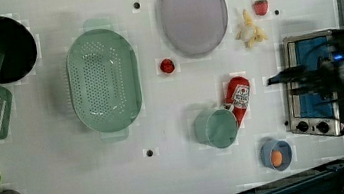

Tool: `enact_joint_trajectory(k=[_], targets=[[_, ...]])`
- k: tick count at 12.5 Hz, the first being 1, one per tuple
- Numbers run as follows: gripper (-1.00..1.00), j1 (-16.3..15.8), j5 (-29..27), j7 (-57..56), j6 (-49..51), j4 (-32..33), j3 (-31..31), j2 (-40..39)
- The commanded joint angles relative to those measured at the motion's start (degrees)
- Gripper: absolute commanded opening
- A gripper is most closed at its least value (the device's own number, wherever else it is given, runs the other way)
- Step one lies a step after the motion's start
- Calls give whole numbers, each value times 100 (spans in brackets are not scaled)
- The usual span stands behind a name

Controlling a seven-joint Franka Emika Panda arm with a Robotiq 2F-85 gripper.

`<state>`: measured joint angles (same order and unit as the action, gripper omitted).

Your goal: Pick ketchup from plate and place it on table.

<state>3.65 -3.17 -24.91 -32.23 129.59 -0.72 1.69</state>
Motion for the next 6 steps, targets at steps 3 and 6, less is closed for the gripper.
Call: enact_joint_trajectory(k=[3,6], targets=[[100,-62,-6,2048,1888,-1546,0,855],[100,-61,440,2065,2647,-2133,-3,875]])
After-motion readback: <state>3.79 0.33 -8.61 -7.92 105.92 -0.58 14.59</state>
